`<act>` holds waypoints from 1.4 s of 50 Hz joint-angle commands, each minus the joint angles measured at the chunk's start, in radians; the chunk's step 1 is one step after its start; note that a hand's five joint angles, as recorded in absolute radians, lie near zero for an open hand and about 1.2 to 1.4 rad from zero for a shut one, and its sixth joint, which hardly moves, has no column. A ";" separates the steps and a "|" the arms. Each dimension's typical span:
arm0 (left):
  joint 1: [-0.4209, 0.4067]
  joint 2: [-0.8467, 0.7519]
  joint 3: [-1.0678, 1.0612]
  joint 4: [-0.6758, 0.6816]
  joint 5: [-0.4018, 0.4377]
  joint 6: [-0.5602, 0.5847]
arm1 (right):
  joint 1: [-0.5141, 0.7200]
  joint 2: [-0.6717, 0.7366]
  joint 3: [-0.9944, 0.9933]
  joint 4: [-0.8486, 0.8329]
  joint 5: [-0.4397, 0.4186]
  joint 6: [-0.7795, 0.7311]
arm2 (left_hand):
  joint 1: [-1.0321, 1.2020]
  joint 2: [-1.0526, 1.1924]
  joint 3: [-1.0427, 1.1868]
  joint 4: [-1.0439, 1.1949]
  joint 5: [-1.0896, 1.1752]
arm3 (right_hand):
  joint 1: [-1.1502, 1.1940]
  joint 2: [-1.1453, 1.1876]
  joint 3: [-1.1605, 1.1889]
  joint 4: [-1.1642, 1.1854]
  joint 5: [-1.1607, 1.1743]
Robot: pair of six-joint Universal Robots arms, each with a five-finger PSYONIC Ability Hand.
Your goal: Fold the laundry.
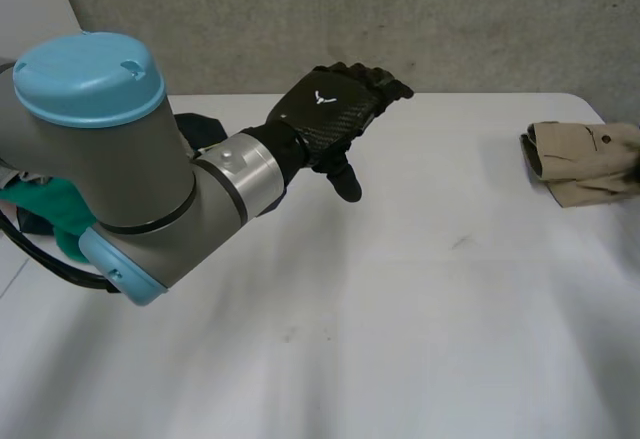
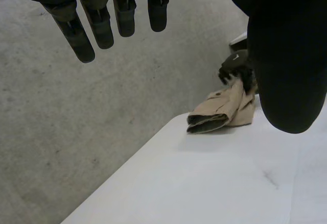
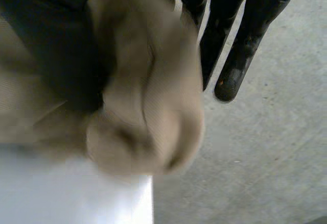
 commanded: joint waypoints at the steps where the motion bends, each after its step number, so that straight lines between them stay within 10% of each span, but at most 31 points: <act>1: -0.004 0.003 -0.002 -0.002 0.014 -0.002 | -0.017 0.013 -0.002 -0.112 0.108 -0.150 | 0.002 -0.011 -0.017 -0.009 -0.026 | -0.537 -0.697 -0.732 -0.740 -0.682; 17: -0.023 0.010 0.000 -0.001 0.016 -0.003 | -0.029 -0.079 0.181 -0.086 0.118 -0.161 | -0.004 -0.017 -0.023 -0.015 -0.032 | -0.537 -0.697 -0.732 -0.740 -0.682; 31: 0.000 0.095 0.003 0.010 -0.078 0.008 | -0.054 -0.676 0.903 -0.307 0.021 0.131 | -0.004 -0.017 -0.023 -0.015 -0.032 | -0.537 -0.697 -0.732 -0.740 -0.682; 44: 0.426 -0.106 0.132 0.058 -0.291 0.371 | 0.215 -1.081 1.428 -0.725 -0.448 0.372 | -0.004 -0.017 -0.023 -0.015 -0.032 | -0.537 -0.697 -0.732 -0.740 -0.682; 54: 0.634 -0.399 0.337 0.081 -0.273 0.551 | 0.325 -1.132 1.582 -0.628 -0.536 0.205 | 0.001 -0.011 -0.017 -0.009 -0.026 | -0.537 -0.697 -0.732 -0.740 -0.682; 57: 0.665 -0.451 0.392 0.081 -0.273 0.554 | 0.327 -1.124 1.596 -0.582 -0.536 0.120 | 0.127 0.115 0.108 0.117 0.099 | -0.537 -0.697 -0.732 -0.740 -0.682; 62: 0.648 -0.449 0.396 0.102 -0.283 0.540 | 0.318 -1.115 1.608 -0.519 -0.528 -0.021 | 1.201 1.189 1.183 1.191 1.173 | -0.537 -0.697 -0.732 -0.740 -0.682; 70: 0.504 -0.216 0.171 0.333 -0.319 0.453 | 0.315 -1.115 1.624 -0.462 -0.527 -0.052 | 1.205 1.192 1.186 1.195 1.177 | -0.537 -0.697 -0.732 -0.740 -0.682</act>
